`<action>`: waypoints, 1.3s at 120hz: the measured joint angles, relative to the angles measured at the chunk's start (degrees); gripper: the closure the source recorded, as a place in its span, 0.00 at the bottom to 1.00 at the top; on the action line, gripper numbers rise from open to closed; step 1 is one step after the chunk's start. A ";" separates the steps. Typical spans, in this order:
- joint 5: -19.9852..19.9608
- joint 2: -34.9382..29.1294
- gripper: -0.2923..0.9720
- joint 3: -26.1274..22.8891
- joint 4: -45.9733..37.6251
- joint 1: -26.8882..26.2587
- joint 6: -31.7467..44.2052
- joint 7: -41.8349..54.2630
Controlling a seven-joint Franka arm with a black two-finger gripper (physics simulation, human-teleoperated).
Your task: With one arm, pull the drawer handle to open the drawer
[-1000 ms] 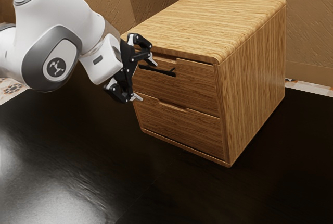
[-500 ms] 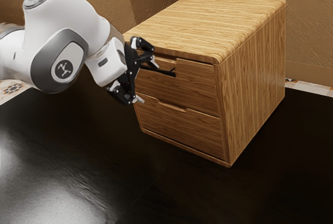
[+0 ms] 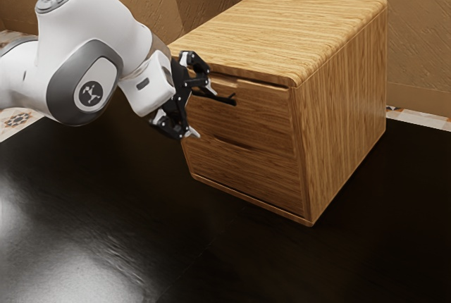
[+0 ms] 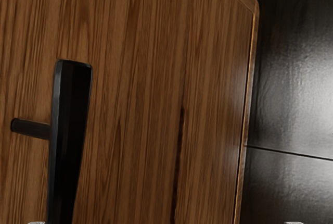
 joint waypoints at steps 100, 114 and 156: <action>0.26 -5.92 0.46 0.02 -5.74 -0.44 -0.29 -1.21; 0.34 -7.29 0.45 0.02 -7.33 -0.45 -0.31 -1.31; 0.65 -12.05 0.46 0.02 -11.48 -0.23 -0.47 -1.60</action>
